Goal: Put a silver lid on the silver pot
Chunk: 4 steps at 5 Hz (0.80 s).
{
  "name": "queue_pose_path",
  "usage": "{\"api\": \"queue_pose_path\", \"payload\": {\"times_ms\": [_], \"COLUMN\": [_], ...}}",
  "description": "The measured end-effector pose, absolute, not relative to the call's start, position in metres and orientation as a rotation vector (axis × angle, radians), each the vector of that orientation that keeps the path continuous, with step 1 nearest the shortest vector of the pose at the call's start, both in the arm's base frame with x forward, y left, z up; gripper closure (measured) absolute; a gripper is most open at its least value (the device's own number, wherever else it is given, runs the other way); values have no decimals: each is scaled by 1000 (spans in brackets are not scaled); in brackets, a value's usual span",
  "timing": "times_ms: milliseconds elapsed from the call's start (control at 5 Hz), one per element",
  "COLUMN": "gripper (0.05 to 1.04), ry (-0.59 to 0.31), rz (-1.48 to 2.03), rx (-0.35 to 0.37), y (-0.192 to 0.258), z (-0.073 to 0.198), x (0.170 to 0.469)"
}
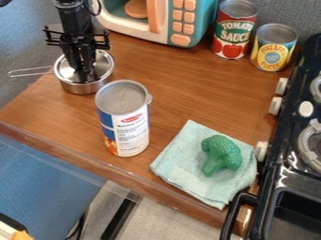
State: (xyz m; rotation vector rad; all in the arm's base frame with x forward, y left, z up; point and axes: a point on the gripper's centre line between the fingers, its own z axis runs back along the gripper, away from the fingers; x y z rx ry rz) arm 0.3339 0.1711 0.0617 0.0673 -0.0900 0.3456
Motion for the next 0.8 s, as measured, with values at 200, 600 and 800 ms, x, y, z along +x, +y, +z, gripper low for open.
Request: {"api": "queue_pose_path", "payload": {"times_ms": [200, 600, 800], "gripper": [450, 73, 78], "ry": [-75, -164, -168], "rz": [353, 325, 294], "rx": [46, 74, 92], "y": [170, 172, 172], "z": [61, 104, 116], "x": [331, 334, 330]}}
